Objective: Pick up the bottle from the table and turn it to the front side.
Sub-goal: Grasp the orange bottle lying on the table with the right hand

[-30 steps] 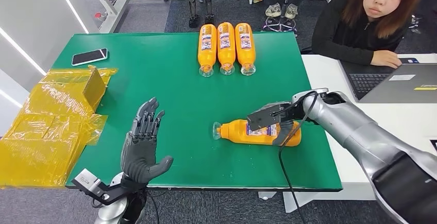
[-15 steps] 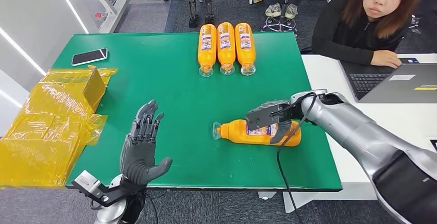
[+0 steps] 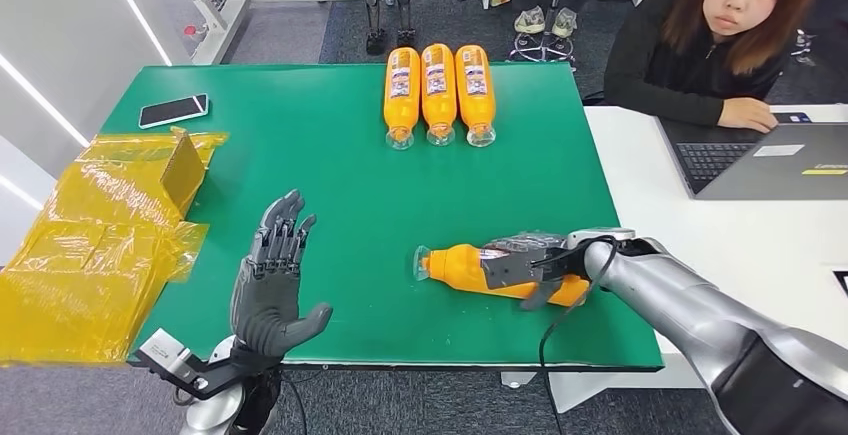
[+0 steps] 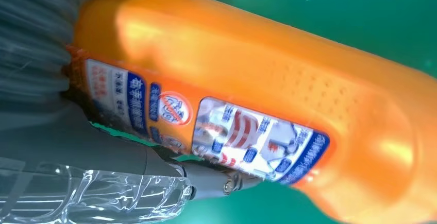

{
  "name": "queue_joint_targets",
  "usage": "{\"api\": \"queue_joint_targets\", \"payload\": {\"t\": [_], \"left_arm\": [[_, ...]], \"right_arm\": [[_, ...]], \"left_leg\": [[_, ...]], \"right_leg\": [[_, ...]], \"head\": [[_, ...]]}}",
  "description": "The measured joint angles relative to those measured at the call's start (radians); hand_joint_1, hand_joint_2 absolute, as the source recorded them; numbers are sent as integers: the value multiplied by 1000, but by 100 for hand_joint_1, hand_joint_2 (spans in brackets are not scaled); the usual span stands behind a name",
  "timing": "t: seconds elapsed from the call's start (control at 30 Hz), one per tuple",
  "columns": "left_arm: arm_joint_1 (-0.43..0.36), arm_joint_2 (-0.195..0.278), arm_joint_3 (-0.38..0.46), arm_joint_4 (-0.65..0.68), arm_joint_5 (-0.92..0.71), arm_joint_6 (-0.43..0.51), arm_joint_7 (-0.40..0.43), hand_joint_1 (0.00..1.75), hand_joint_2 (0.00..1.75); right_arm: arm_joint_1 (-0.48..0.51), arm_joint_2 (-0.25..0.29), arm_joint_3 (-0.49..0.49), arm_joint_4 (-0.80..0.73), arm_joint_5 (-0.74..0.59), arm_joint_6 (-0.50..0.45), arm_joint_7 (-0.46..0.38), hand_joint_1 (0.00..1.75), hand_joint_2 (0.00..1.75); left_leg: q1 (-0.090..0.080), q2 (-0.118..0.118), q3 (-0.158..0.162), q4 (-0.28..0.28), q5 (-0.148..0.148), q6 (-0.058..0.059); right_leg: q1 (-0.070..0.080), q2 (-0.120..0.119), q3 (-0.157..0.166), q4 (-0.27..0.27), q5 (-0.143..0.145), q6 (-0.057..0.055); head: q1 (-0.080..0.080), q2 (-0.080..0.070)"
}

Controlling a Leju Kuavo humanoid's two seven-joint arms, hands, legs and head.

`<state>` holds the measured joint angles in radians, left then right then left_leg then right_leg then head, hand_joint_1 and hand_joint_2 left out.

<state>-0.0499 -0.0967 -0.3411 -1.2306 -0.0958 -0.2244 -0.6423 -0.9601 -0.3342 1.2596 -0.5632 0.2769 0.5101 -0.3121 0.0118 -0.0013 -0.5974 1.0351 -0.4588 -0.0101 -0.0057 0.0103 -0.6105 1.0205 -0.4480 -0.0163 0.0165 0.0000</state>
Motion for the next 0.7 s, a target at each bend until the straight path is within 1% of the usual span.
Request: {"api": "queue_joint_targets", "payload": {"t": [0.1,0.23,0.27,0.37,0.4,0.7], "left_arm": [[-9,0,0,0,4,-2,0,0,175],[-12,0,0,0,5,-3,0,0,175],[-12,0,0,0,5,-3,0,0,175],[-12,0,0,0,5,-2,-1,0,175],[-12,0,0,0,5,-2,-1,0,175],[-12,1,0,0,6,1,-2,0,175]], "right_arm": [[19,0,-2,14,-3,-30,-5,0,175],[31,-2,-3,24,-3,-46,-7,0,175],[32,-3,-3,25,-3,-47,-9,36,175],[39,-7,-4,26,1,-53,-12,167,175],[41,-9,-5,26,6,-57,-12,175,175],[49,-17,-17,20,41,-77,-12,175,175]], "left_leg": [[0,1,5,0,-1,0],[0,2,9,-1,-1,1],[0,2,9,-1,-1,1],[0,2,11,-1,-1,1],[0,2,12,0,-1,1],[0,1,14,0,-1,3]], "right_leg": [[0,1,4,-1,0,0],[1,1,9,-1,-1,1],[1,1,10,-1,-1,1],[1,1,12,-2,0,1],[1,1,13,-2,0,1],[1,1,16,-3,1,3]], "head": [[0,0],[0,0],[0,0],[0,0],[0,0],[0,0]]}}
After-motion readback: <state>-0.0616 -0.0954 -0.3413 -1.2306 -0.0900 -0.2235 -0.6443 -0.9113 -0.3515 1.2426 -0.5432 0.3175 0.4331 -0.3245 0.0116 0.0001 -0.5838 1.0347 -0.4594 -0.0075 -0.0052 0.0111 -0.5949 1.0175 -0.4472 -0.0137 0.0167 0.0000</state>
